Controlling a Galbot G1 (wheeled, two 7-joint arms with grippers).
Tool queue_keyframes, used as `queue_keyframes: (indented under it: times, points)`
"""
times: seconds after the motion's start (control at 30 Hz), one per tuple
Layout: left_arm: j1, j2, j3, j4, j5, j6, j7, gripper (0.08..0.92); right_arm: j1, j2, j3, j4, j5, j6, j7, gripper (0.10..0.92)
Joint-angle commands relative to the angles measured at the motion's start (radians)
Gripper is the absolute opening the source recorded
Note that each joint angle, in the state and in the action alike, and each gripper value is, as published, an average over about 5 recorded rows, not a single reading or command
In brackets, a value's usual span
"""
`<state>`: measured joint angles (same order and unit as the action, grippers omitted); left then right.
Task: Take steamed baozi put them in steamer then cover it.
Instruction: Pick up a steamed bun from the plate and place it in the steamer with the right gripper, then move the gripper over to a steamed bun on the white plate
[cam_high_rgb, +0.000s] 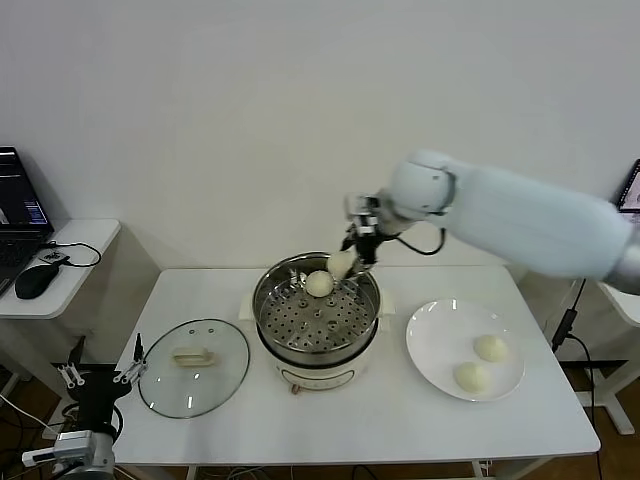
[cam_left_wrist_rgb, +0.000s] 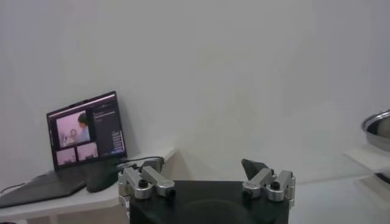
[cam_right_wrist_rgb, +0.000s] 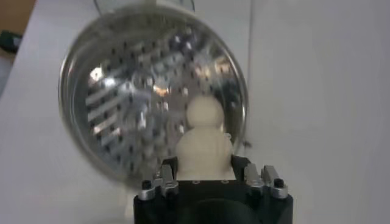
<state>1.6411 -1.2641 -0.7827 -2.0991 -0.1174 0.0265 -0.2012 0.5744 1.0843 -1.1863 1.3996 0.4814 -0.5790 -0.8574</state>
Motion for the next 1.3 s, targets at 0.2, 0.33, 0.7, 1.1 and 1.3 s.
queue_keyframes:
  times: [0.2, 0.33, 0.7, 1.1, 1.3]
  points:
    - [0.001, -0.012, -0.006, -0.011, 0.001, -0.002, -0.001, 0.823, -0.147, 0.278, -0.035, -0.205, 0.032, -0.092, 0.108, 0.568]
    - [0.004, -0.014, -0.007, -0.015, 0.000, -0.004, -0.002, 0.823, -0.179, 0.306, -0.019, -0.249, 0.015, -0.089, 0.123, 0.568]
    - [0.006, -0.013, -0.014, -0.010, -0.002, -0.010, -0.004, 0.823, -0.215, 0.351, -0.002, -0.313, -0.013, -0.085, 0.133, 0.568]
    - [-0.002, -0.011, -0.011, -0.011, -0.003, -0.007, -0.003, 0.823, 0.022, 0.084, -0.015, -0.054, -0.050, -0.035, -0.129, 0.811]
    - [-0.009, -0.009, -0.003, -0.018, -0.002, -0.002, -0.002, 0.823, 0.172, -0.208, -0.080, 0.146, -0.099, 0.068, -0.250, 0.822]
